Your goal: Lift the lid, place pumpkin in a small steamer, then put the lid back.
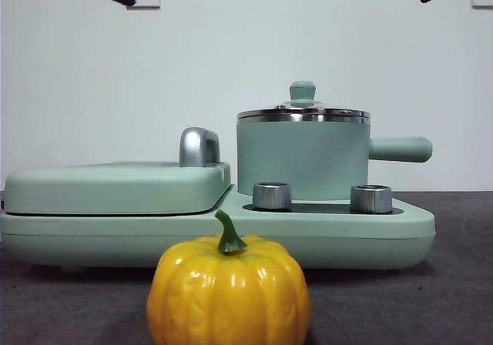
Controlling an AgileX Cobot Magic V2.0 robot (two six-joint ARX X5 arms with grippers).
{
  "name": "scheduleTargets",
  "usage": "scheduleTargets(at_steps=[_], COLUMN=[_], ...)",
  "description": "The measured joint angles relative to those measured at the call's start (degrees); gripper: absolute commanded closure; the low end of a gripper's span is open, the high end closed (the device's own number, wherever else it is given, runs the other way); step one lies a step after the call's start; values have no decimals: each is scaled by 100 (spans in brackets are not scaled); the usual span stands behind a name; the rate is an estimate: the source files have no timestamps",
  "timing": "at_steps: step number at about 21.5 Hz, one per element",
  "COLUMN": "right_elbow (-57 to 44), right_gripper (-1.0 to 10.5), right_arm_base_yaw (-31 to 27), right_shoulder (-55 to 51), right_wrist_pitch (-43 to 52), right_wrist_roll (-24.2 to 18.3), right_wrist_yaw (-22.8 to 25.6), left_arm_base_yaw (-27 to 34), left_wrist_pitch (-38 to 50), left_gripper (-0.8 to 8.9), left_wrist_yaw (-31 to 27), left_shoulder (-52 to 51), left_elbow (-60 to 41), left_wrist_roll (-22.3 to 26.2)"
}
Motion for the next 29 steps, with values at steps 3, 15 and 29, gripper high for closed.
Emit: scheduleTargets(at_steps=[3, 15, 29], right_elbow=[0, 0, 0], right_gripper=[683, 683, 684], right_arm_base_yaw=[0, 0, 0], right_shoulder=[0, 0, 0], right_wrist_pitch=[9, 92, 92], right_wrist_roll=[0, 0, 0], right_wrist_yaw=[0, 0, 0], left_arm_base_yaw=[-160, -704, -1010], left_wrist_pitch=[280, 1886, 3543], left_gripper=[501, 505, 504], left_wrist_yaw=[0, 0, -2], left_shoulder=[144, 1342, 2546], left_elbow=[7, 20, 20], left_wrist_roll=[-83, -911, -1690])
